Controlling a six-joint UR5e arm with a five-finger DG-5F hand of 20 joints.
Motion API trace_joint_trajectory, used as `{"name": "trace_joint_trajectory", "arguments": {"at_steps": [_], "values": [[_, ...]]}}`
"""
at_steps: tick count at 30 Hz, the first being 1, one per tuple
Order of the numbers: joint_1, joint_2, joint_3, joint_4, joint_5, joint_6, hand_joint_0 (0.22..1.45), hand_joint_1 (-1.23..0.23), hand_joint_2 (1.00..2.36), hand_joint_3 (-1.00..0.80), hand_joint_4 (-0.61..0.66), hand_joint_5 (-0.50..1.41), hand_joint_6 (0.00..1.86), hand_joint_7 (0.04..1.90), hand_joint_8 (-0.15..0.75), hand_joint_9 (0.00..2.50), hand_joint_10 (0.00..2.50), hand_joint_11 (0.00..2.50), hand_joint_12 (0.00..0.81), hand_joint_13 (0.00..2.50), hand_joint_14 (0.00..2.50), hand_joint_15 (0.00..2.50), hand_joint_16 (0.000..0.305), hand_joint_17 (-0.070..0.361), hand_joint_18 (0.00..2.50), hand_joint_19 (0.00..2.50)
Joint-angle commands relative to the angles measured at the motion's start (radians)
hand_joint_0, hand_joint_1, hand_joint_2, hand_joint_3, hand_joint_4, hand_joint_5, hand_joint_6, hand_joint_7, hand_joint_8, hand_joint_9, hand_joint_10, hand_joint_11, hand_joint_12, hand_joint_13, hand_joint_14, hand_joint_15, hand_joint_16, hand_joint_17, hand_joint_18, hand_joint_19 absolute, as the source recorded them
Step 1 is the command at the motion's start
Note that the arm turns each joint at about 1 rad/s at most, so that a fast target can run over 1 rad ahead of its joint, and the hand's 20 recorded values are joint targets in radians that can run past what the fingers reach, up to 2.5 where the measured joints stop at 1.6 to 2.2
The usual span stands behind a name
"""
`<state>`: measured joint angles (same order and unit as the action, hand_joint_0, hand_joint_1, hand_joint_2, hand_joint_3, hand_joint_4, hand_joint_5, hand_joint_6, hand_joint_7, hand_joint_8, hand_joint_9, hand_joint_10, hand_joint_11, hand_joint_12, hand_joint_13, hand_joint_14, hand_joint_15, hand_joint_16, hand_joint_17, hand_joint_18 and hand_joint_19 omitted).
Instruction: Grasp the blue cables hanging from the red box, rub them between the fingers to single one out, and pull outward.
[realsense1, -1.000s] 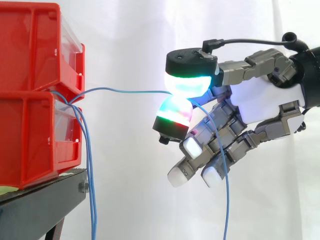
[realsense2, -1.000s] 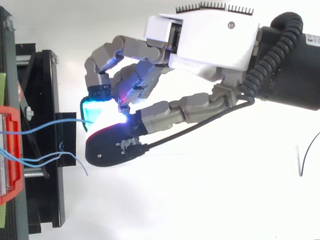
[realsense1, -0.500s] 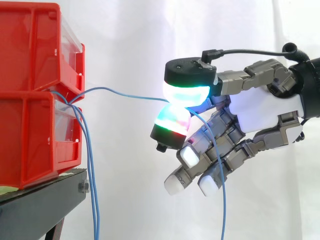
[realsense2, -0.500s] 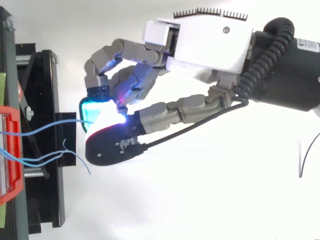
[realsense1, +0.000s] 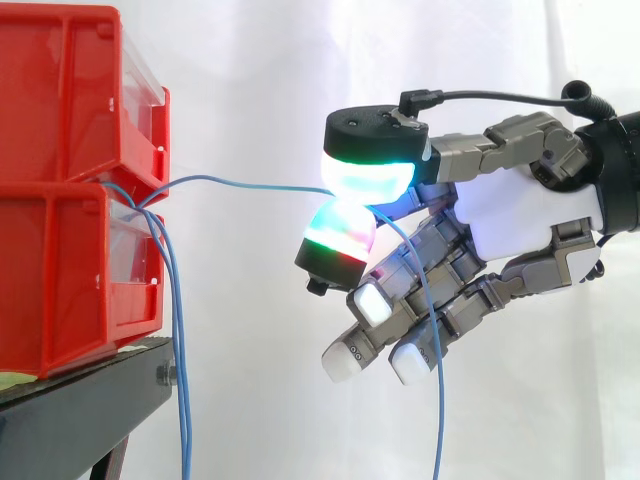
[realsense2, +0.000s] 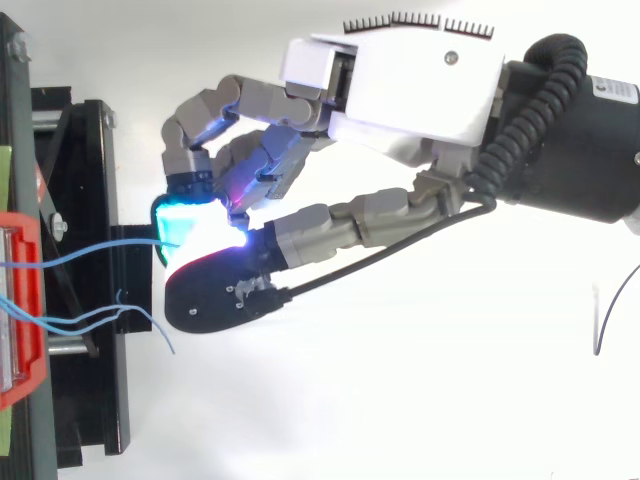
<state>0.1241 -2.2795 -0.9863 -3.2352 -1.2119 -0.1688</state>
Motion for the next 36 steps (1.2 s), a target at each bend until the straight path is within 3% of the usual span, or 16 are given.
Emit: {"name": "trace_joint_trajectory", "arguments": {"at_steps": [1,36], "values": [[0.000,0.000,0.000,0.000,0.000,0.000,0.61,-0.81,1.02,-0.09,0.02,-0.12,0.86,1.20,0.291,0.90,0.02,0.72,0.402,0.53,0.01,0.36,0.057,0.129,0.68,0.52],[0.000,0.000,0.000,0.000,0.000,0.000,0.60,-0.81,1.02,-0.09,0.04,-0.12,0.86,1.18,0.297,1.01,0.02,0.73,0.409,0.65,0.01,0.38,0.059,0.132,0.79,0.53]]}}
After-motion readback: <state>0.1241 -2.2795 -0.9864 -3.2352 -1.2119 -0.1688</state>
